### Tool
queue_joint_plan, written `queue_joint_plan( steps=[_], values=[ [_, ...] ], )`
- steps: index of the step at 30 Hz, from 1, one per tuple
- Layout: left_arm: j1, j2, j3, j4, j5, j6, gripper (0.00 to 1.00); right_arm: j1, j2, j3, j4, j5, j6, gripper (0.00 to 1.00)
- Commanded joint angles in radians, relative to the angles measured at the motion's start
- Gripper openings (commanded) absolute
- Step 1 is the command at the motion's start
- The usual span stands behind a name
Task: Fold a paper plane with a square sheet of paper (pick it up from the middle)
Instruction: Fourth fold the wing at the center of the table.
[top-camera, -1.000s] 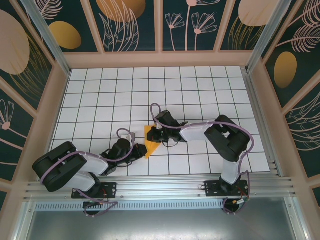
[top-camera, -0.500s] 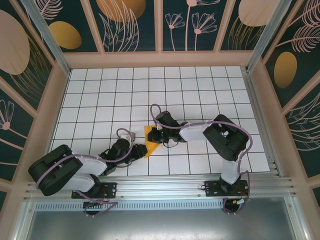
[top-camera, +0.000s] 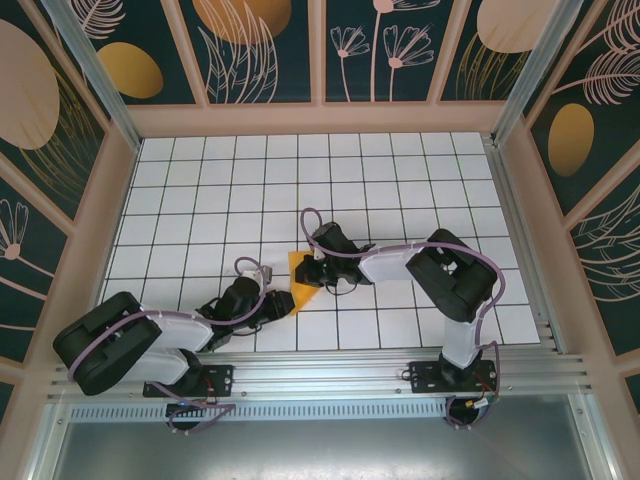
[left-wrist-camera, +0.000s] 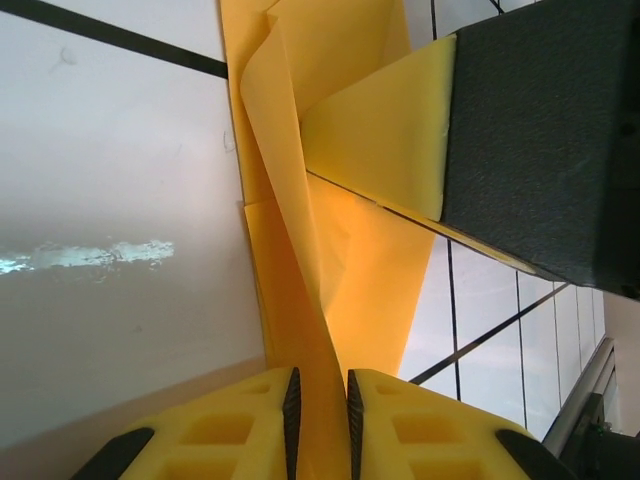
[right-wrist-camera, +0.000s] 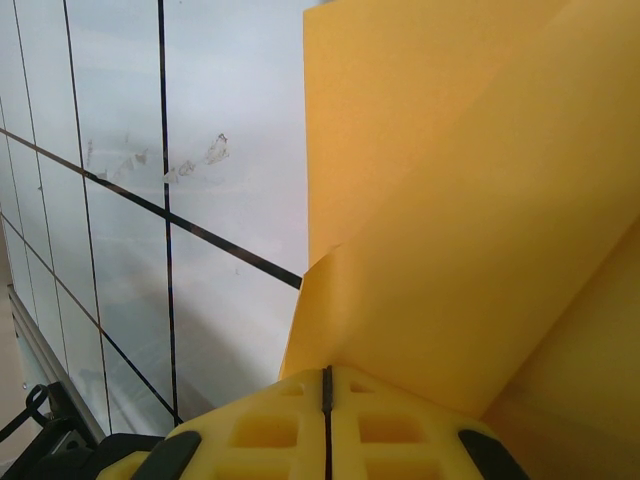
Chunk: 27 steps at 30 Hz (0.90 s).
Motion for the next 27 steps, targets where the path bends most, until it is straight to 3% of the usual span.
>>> queue_joint_plan(
  steps=[1, 13, 21, 27],
  values=[
    [0.004, 0.024, 0.015, 0.043, 0.024, 0.014, 0.22, -0.002, -0.017, -0.001, -0.001, -0.003, -0.014, 0.09],
    [0.003, 0.037, 0.028, 0.069, -0.005, 0.017, 0.23, 0.0, -0.016, -0.005, 0.0, -0.002, -0.014, 0.09],
    [0.003, 0.046, 0.018, 0.122, 0.009, 0.03, 0.1, 0.0, -0.015, -0.01, -0.001, -0.001, -0.012, 0.09],
    [0.003, 0.081, 0.02, 0.145, 0.048, 0.058, 0.08, 0.0, -0.014, -0.012, 0.0, 0.002, -0.012, 0.09]
  ],
)
